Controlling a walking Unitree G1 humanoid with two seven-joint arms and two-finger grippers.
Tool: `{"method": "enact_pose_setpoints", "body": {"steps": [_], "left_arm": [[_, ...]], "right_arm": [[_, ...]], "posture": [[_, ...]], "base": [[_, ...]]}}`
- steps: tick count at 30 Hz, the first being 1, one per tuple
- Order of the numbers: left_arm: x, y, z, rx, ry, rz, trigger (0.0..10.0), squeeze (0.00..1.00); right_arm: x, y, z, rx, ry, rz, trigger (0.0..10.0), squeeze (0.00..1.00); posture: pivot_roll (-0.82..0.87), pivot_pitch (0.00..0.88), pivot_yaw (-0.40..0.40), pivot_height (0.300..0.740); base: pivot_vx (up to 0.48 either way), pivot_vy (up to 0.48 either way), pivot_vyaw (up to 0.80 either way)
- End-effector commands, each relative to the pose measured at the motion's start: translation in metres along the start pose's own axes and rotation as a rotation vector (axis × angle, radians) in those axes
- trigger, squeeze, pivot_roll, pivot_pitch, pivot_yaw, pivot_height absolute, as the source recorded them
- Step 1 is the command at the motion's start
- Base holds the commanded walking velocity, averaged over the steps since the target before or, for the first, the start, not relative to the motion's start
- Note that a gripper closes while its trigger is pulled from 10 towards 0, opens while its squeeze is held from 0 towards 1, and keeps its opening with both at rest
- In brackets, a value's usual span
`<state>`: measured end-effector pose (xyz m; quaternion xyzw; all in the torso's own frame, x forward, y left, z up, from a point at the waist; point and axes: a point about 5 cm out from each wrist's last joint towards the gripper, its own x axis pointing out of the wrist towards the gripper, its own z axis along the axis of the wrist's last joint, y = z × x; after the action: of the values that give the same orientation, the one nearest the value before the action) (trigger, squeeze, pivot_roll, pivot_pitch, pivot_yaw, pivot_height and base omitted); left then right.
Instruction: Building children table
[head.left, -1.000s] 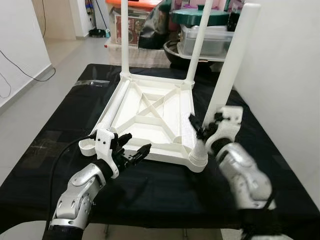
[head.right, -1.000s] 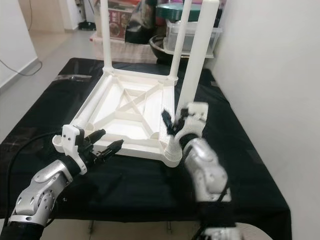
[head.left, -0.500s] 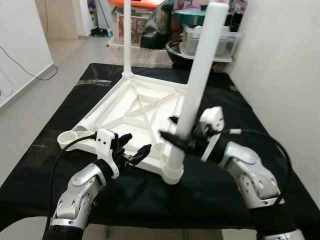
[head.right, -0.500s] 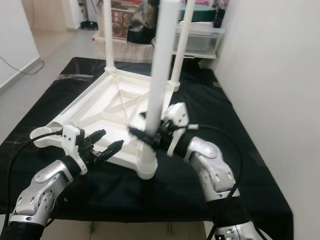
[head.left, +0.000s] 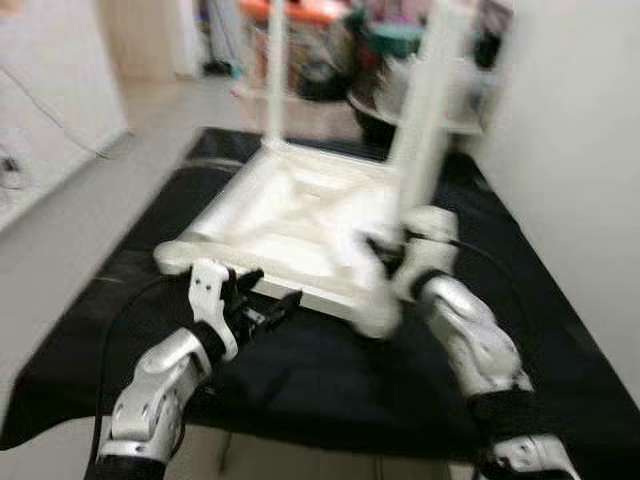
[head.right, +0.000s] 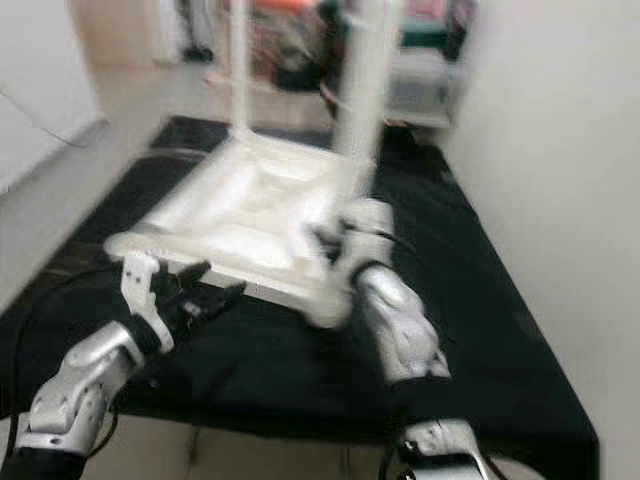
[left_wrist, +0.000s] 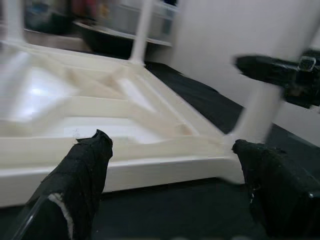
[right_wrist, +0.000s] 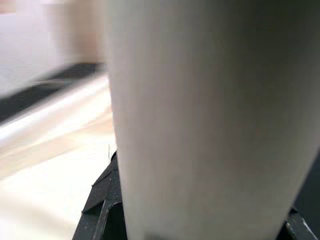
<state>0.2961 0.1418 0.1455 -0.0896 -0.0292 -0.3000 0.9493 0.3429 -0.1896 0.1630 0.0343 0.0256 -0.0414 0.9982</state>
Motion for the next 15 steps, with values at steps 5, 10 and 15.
{"method": "enact_pose_setpoints", "body": {"steps": [5, 10, 15], "left_arm": [[0.0, -0.002, -0.001, -0.008, 0.008, -0.014, 10.0, 0.0], [0.0, -0.002, -0.002, -0.008, 0.011, -0.021, 10.0, 0.0], [0.001, -0.002, -0.002, -0.009, 0.012, -0.024, 10.0, 0.0]], "right_arm": [[-0.031, -0.025, -0.033, -0.029, 0.149, -0.297, 0.0, 0.0], [-0.036, 0.027, -0.006, 0.135, -0.001, 0.055, 10.0, 1.0], [-0.034, 0.039, 0.017, 0.208, -0.081, 0.288, 10.0, 0.72]], "posture": [[0.06, 0.0, -0.13, 0.74], [0.05, 0.0, -0.116, 0.74], [0.04, 0.0, -0.114, 0.74]], "base": [[0.0, 0.0, 0.0], [0.0, 0.0, 0.0], [0.0, 0.0, 0.0]]}}
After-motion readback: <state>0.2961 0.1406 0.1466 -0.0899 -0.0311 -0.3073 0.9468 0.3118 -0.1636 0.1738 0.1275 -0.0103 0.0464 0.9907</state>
